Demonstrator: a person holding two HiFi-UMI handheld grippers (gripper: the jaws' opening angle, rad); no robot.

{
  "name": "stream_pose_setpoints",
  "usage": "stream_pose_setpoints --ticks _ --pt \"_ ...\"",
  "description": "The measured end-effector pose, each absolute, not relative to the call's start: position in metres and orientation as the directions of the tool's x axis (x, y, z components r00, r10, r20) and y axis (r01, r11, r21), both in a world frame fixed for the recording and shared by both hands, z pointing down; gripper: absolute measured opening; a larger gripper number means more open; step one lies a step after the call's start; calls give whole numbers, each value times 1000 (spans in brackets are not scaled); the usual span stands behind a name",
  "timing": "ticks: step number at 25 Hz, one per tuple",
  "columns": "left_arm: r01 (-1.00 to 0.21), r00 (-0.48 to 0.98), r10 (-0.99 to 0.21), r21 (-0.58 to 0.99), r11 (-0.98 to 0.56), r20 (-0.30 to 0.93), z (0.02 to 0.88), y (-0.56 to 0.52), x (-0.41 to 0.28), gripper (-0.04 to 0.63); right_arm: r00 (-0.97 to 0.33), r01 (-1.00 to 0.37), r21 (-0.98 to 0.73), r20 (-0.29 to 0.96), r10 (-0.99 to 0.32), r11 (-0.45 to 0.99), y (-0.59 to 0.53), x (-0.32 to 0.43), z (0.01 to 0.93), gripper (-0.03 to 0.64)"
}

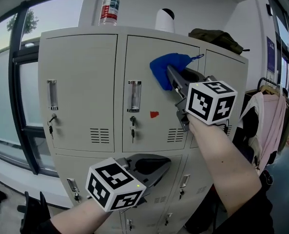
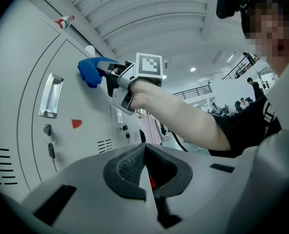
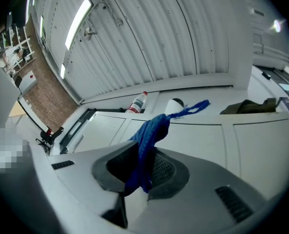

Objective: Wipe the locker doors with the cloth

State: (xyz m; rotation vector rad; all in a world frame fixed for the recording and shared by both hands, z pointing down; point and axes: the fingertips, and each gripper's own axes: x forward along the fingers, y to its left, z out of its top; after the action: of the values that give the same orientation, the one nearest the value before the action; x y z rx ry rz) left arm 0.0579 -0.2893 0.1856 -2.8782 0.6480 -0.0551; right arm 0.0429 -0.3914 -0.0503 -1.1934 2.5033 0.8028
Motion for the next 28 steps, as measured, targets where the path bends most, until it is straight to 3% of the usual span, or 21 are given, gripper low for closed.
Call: stream_pose_setpoints --ticks 7,13,28 --pt "-477 875 -484 -185 -859 -9 190 -287 23 6 -695 -719 390 -399 -598 575 -397 -25 -37 48" --pt "-503 860 -510 -174 -847 -5 195 -289 10 6 -692 -721 391 -400 -600 571 -408 -31 -32 48" --pt "-447 890 -456 -172 -878 12 199 -299 53 6 -550 -835 298 -441 -709 463 -438 108 -25 48"
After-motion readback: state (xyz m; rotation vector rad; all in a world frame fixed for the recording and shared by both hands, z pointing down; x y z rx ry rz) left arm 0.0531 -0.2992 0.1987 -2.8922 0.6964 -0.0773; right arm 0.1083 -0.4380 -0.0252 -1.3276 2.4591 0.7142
